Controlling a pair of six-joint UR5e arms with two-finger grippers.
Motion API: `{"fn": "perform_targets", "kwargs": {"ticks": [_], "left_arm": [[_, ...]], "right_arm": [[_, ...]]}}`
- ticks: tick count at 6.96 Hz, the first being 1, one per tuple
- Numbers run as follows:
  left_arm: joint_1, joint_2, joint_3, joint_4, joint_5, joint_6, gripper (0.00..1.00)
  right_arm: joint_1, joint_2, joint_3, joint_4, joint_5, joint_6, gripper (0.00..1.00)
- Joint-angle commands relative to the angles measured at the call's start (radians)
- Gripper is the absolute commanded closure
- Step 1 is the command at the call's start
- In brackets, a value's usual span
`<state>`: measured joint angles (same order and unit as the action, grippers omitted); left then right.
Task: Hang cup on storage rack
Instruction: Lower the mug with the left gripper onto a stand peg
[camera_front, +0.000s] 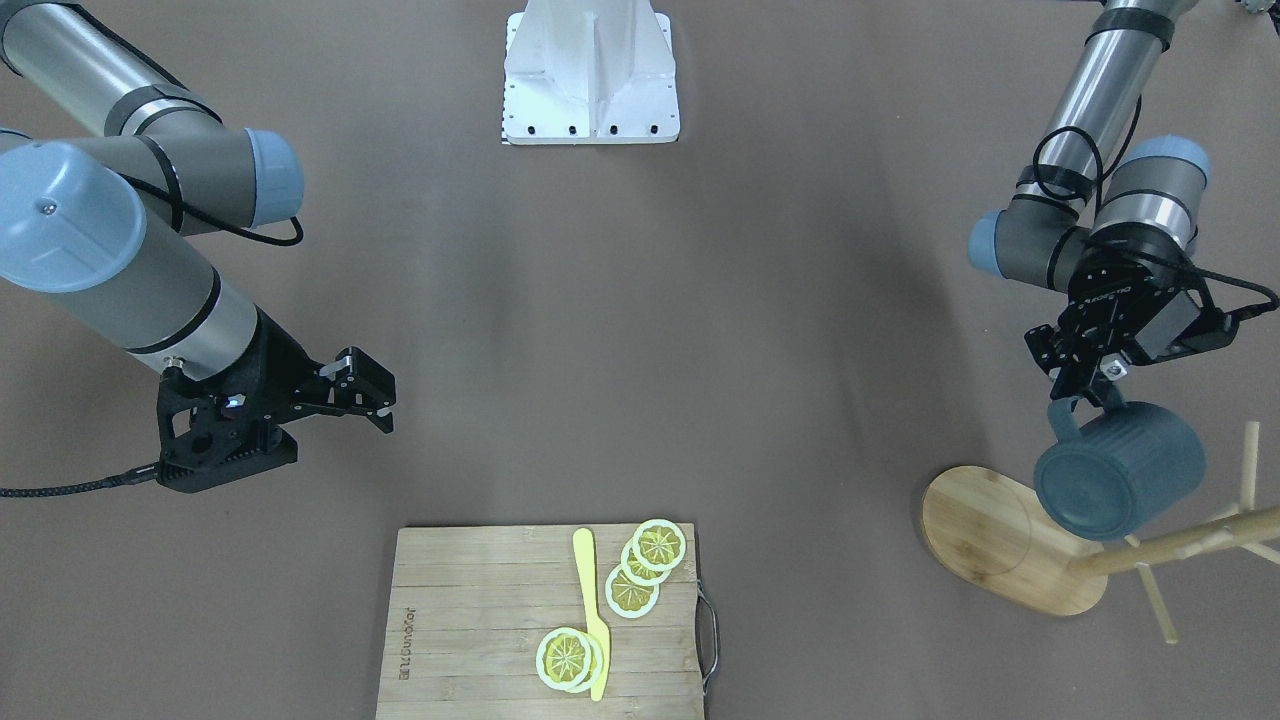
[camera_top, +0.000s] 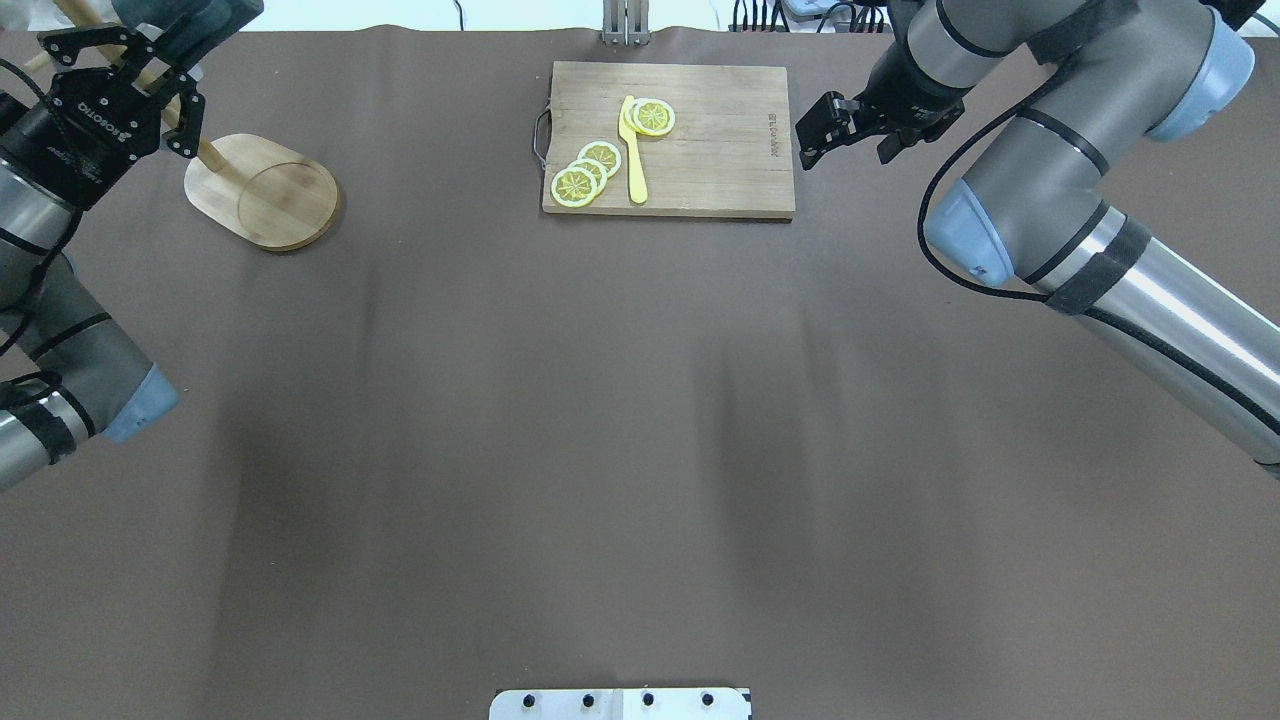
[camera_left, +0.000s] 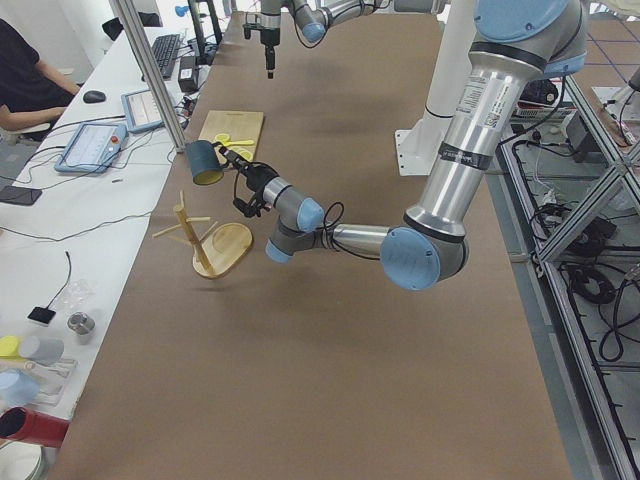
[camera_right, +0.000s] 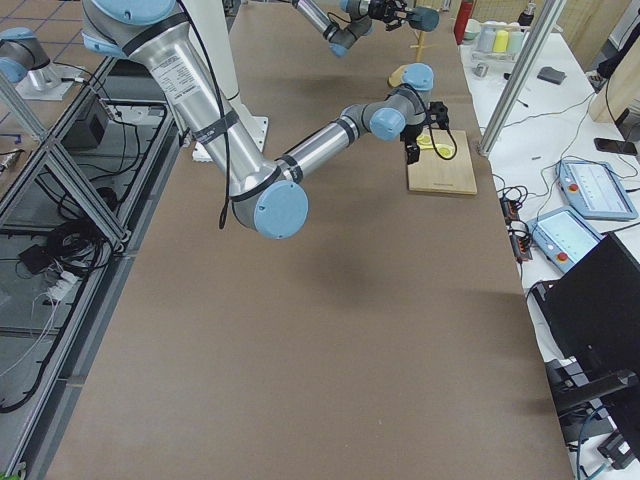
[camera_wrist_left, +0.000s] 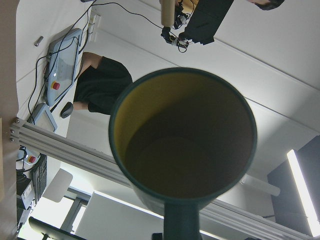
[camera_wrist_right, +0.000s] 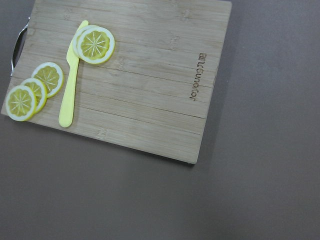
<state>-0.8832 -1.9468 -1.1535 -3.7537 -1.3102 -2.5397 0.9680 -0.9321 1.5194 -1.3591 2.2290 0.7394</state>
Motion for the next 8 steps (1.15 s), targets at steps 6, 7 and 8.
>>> {"fn": "perform_targets", "kwargs": {"ticks": [6, 7, 8], "left_arm": [[-0.034, -0.07, 0.11, 0.015, 0.034, 0.001, 1.0], [-0.036, -0.081, 0.119, 0.023, 0.034, 0.001, 1.0], [-0.036, -0.089, 0.124, 0.032, 0.034, 0.001, 1.0]], "right_arm": [[-0.006, -0.002, 0.001, 0.0, -0.014, -0.002, 0.0], [-0.006, -0.002, 0.001, 0.0, -0.015, -0.002, 0.0], [-0.006, -0.002, 0.001, 0.0, -0.016, -0.002, 0.0]]}}
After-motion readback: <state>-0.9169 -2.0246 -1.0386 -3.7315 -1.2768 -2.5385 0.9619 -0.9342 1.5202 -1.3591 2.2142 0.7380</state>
